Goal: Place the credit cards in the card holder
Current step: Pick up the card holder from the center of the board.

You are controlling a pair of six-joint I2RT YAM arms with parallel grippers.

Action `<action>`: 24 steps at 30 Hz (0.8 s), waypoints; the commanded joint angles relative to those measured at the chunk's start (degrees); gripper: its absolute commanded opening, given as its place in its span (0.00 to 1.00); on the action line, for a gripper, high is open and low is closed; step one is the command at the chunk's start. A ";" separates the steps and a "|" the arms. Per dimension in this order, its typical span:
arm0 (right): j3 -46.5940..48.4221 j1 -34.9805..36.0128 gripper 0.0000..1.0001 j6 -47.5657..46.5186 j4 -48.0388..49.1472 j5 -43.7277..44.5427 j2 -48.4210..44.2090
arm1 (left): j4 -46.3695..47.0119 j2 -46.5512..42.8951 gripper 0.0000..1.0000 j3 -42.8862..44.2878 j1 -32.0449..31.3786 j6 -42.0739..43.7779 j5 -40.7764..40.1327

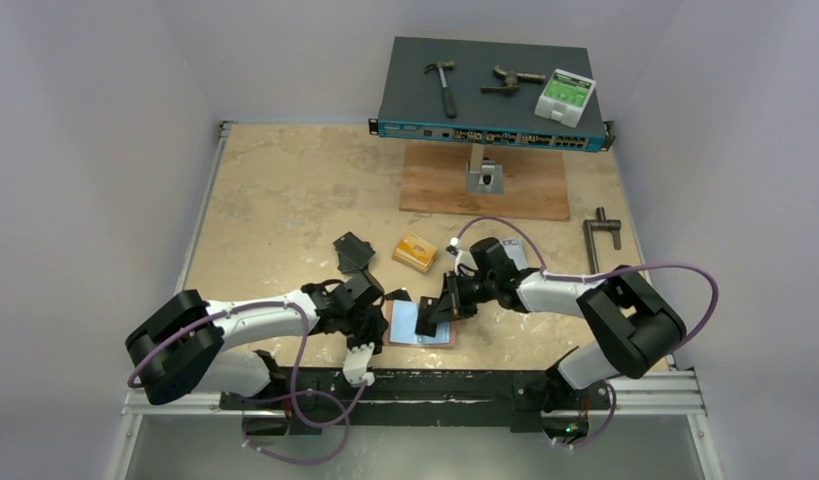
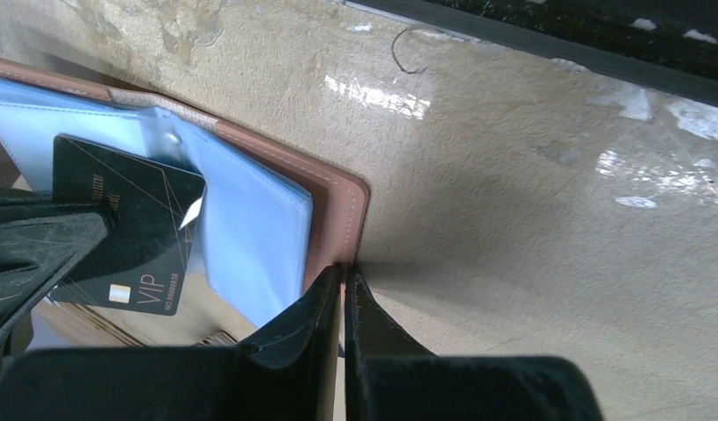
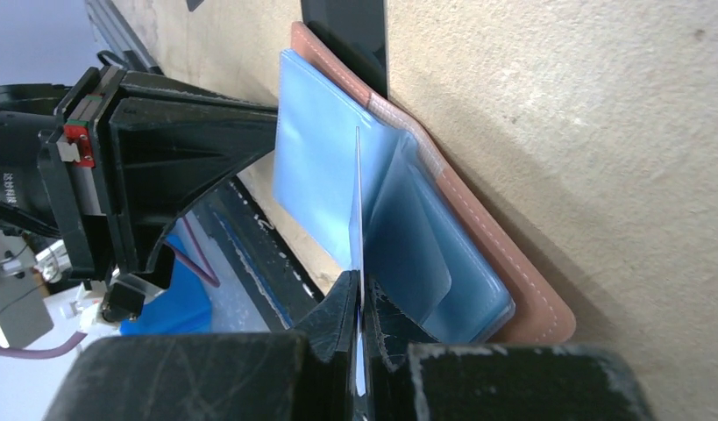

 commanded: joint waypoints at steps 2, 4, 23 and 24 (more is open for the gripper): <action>1.21 0.68 0.00 -2.53 -6.33 4.77 -2.10 | 0.88 0.96 0.03 -1.33 -1.45 -4.24 -3.20; 1.71 1.30 0.00 -2.90 -7.47 6.39 -2.55 | 0.76 0.90 0.03 -1.21 -1.76 -5.04 -3.38; 10.79 8.97 0.00 -5.62 -28.18 22.19 -5.96 | -0.94 -0.65 0.02 -0.11 -3.66 -13.43 -5.92; 10.45 9.02 0.00 -5.16 -28.24 22.23 -6.68 | -1.08 -0.70 0.02 -0.13 -3.67 -13.95 -6.01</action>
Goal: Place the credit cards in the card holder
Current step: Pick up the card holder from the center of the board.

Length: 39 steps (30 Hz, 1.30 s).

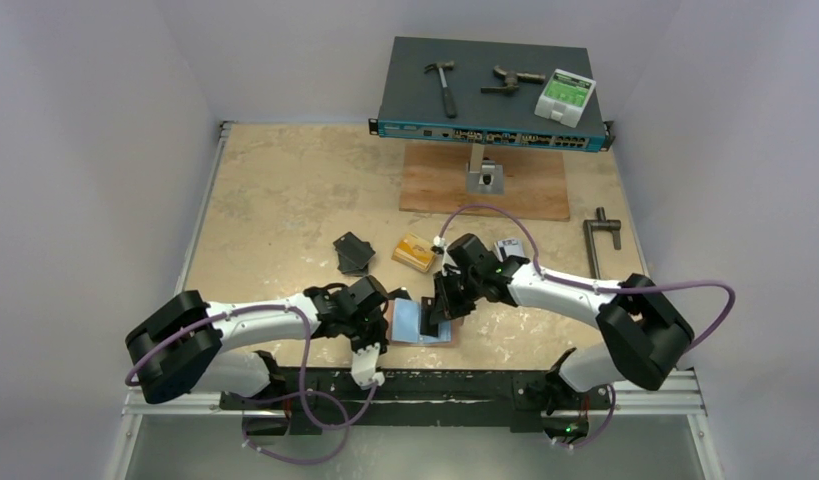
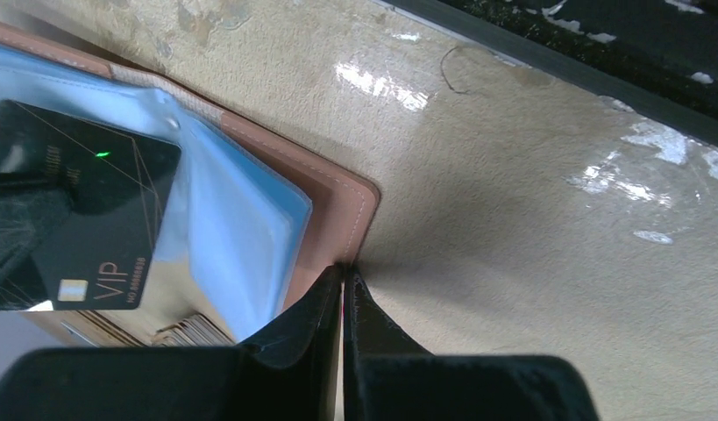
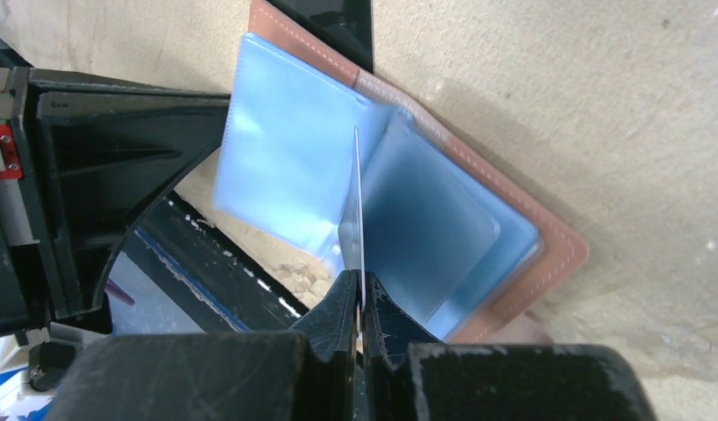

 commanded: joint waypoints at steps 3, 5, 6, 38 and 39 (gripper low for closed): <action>-2.33 0.12 0.00 3.61 -3.30 5.15 -5.63 | -2.85 -0.80 0.02 -0.26 -0.52 -5.61 -1.64; -3.38 0.07 0.00 5.36 -0.89 3.95 -7.89 | -3.16 -0.95 0.02 -0.18 -0.72 -7.05 -1.74; -3.41 -0.01 0.00 5.64 -0.46 4.18 -8.60 | -3.35 -1.19 0.02 -0.25 -0.77 -7.38 -1.78; -4.49 1.25 0.00 2.74 14.25 -3.16 3.65 | -8.46 -8.70 0.02 4.69 -0.95 -19.81 -6.12; -4.64 1.51 0.00 2.63 13.89 -2.53 3.88 | -9.62 -9.67 0.03 5.28 -0.02 -20.21 -5.56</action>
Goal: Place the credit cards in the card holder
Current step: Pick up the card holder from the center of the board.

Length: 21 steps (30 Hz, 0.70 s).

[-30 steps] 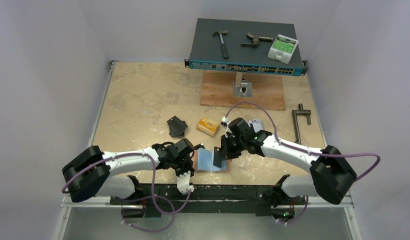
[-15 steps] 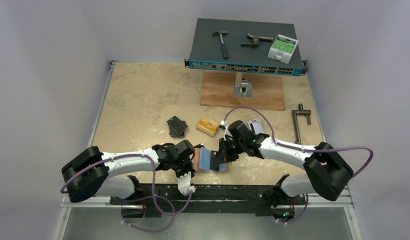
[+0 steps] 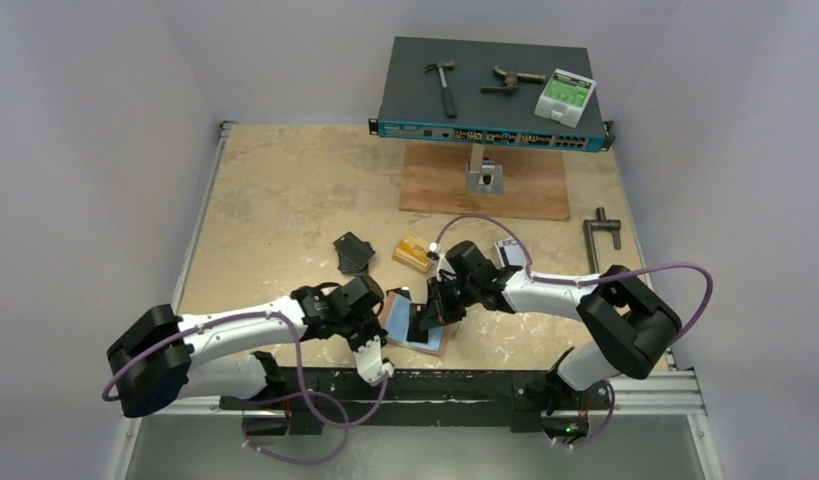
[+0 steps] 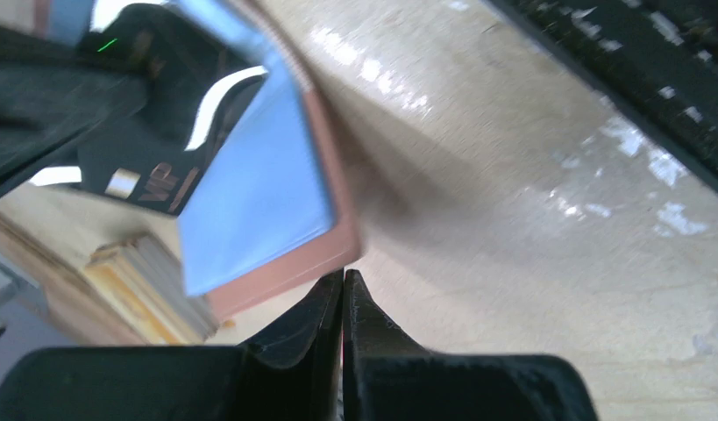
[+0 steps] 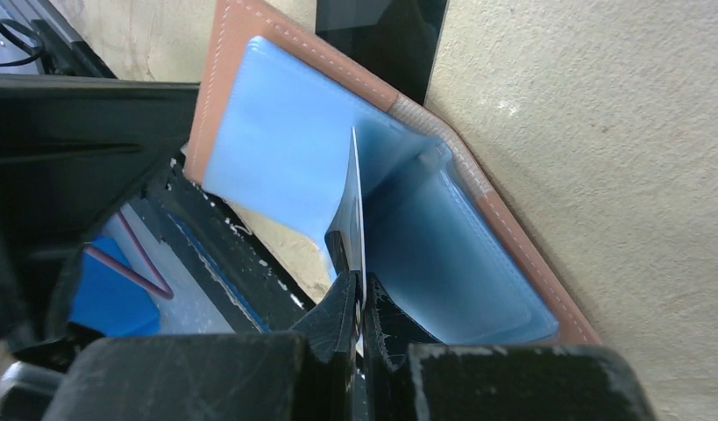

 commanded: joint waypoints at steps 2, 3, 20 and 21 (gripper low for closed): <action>0.57 1.57 0.00 -2.44 -0.65 5.71 1.05 | -5.72 -6.26 0.04 4.96 3.71 -4.62 1.70; 0.42 1.71 0.00 -2.52 -0.73 6.15 0.97 | -5.74 -6.94 0.05 5.61 4.93 -5.72 3.27; -4.12 3.19 0.00 -0.46 -0.85 14.15 -2.55 | -18.86 21.64 0.28 31.12 23.90 -85.21 27.25; -4.50 3.15 0.00 -0.23 -0.72 14.25 -2.62 | -19.26 23.35 0.31 31.28 23.86 -87.21 28.36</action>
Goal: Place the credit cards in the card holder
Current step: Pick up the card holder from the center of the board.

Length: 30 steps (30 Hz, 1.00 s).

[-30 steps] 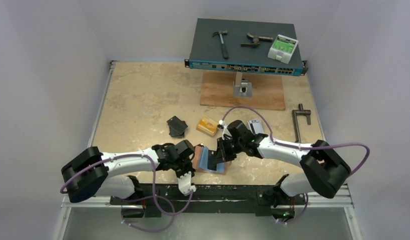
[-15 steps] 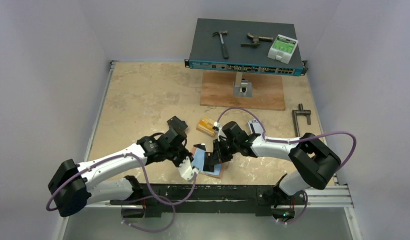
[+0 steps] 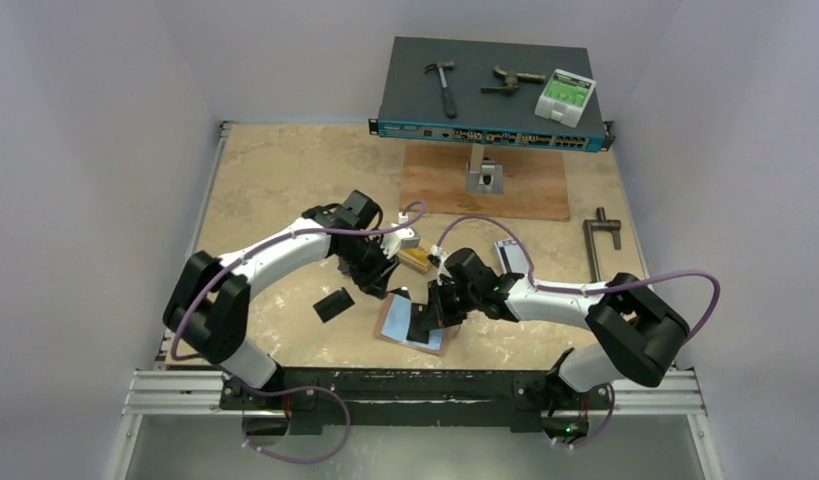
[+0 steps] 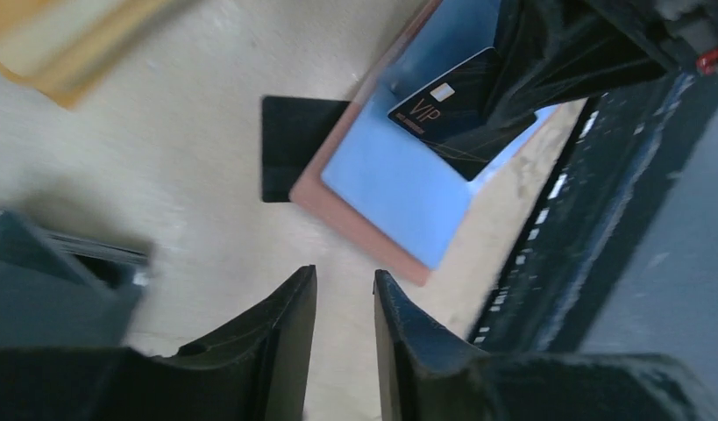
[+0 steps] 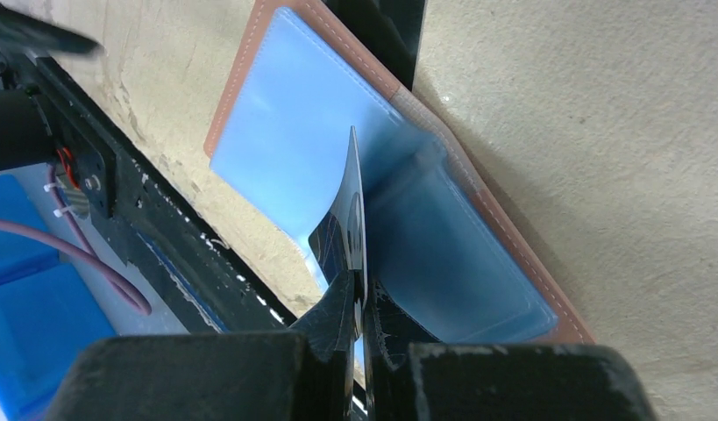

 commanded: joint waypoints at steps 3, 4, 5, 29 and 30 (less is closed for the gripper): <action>-3.85 -0.02 0.00 0.14 -1.47 6.69 -0.76 | -2.02 7.74 0.44 1.29 0.82 -23.40 11.80; -3.99 0.00 0.00 0.18 -1.41 6.54 -0.94 | -0.21 7.83 0.53 0.53 0.83 -24.37 11.92; -4.08 -0.07 0.00 0.23 -1.21 6.32 -0.97 | 0.69 8.13 0.58 -0.13 0.83 -24.64 12.42; -8.21 0.00 0.00 3.54 3.05 6.58 -4.75 | 7.33 11.67 0.44 -1.55 -0.55 -30.45 5.46; -8.22 0.00 0.00 3.68 3.13 6.57 -4.73 | 7.35 12.29 0.43 -1.19 -0.74 -30.58 5.71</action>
